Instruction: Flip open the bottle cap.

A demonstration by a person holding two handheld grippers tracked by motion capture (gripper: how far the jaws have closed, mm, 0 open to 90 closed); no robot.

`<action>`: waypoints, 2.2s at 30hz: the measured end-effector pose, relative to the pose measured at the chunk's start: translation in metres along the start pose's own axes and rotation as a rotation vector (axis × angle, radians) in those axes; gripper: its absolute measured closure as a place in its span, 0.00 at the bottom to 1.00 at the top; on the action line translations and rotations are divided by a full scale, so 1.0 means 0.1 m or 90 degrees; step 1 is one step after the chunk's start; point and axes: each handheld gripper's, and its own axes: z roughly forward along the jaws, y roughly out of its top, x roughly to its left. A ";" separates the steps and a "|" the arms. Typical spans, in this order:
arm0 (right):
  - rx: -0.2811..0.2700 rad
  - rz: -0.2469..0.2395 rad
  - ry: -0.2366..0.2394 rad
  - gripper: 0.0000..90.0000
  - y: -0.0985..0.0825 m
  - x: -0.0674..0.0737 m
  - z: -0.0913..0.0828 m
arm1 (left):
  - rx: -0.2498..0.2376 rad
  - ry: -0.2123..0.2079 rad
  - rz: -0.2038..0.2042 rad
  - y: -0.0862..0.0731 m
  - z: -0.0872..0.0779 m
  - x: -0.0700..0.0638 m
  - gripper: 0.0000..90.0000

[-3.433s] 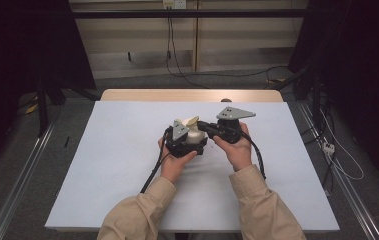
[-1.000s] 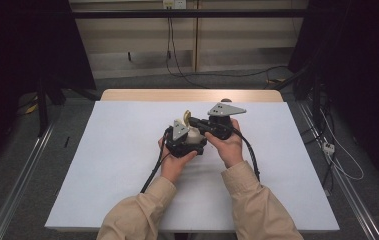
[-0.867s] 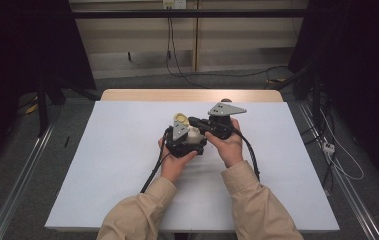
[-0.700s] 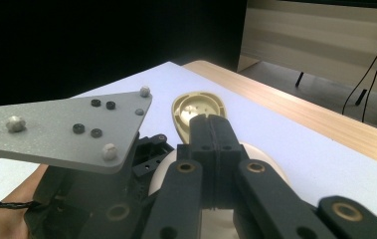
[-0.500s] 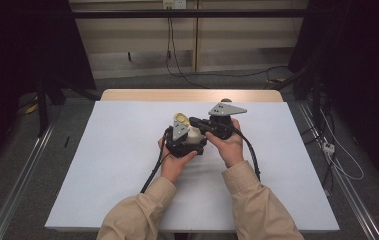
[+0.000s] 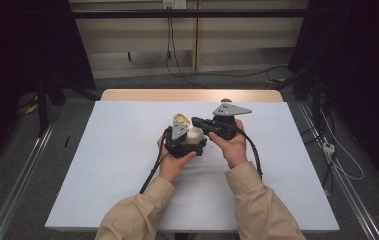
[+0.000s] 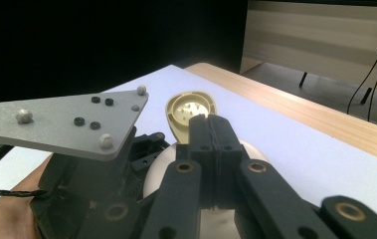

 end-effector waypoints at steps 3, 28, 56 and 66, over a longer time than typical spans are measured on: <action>0.002 0.000 -0.001 0.99 -0.01 0.00 -0.02 | 0.002 -0.002 -0.004 0.00 0.00 0.00 0.05; -0.016 0.022 -0.038 0.40 -0.09 -0.03 -0.23 | 0.037 -0.029 -0.013 0.00 -0.06 0.03 0.04; -0.028 0.041 -0.080 0.15 -0.36 0.01 -0.56 | 0.054 -0.054 0.001 -0.08 -0.73 0.24 0.06; -0.015 0.044 -0.094 0.13 -0.58 -0.01 -0.75 | 0.065 -0.064 0.002 -0.22 -0.98 0.34 0.06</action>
